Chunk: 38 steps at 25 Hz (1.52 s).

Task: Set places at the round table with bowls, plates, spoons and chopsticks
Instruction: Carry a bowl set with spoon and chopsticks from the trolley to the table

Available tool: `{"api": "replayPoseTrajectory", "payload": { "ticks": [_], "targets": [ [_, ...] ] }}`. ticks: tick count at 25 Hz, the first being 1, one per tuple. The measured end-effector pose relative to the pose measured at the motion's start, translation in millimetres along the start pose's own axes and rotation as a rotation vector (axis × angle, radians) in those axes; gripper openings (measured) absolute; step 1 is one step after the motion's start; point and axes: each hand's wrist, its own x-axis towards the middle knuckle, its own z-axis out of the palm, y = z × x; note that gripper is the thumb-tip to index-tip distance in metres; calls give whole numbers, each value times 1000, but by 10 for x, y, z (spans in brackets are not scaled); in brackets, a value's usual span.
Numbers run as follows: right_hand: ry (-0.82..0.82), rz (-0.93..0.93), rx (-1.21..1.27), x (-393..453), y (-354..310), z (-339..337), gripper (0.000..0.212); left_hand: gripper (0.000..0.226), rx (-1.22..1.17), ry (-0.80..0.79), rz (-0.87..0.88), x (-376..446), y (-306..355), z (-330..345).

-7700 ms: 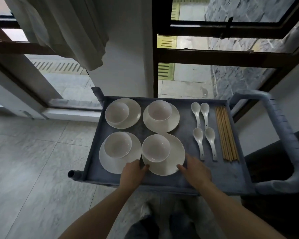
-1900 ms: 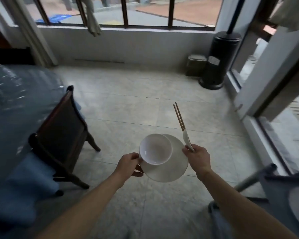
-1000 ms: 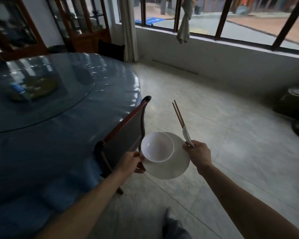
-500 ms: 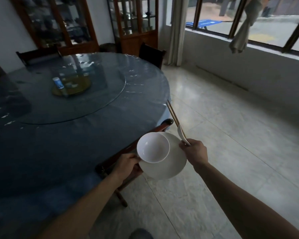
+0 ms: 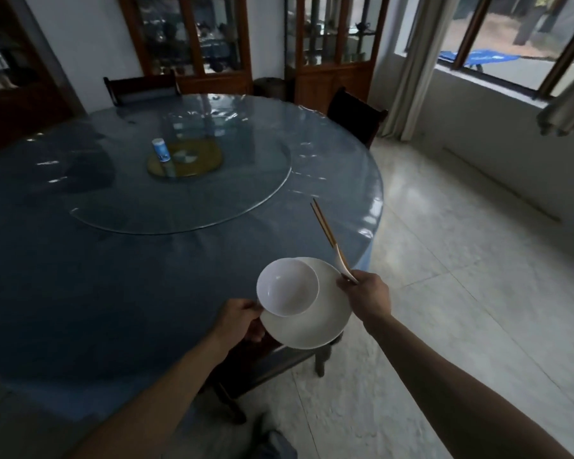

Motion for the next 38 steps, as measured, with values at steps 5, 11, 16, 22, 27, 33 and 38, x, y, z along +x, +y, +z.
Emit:
{"api": "replayPoseTrajectory", "payload": {
  "ticks": [5, 11, 16, 22, 27, 33, 38],
  "targets": [
    [-83, -40, -70, 639, -278, 512, 9, 22, 73, 104, 12, 557, 13, -295],
    [-149, -31, -114, 1161, -422, 1137, 13, 10, 94, 173, -49, 1060, -84, -628],
    [-218, -23, -155, 1469, -482, 1565, 18, 10, 77, 237, -155, 1299, -325, -743],
    [-356, -33, -260, 1759, -377, 2024, 16, 15, 101, 268, -298, 1518, -574, -745],
    [-456, -99, -366, 1980, -301, 2294, 11, 24, 154, 275, -349, 1682, -772, -740],
    [-498, -189, -426, 2051, -263, 2468, 11, 17, 182, 289, -373, 1760, -873, -765],
    [-476, -213, -458, 2047, -243, 2504, 15, 13, 253, 307, -319, 1768, -882, -753]
  ]
}}
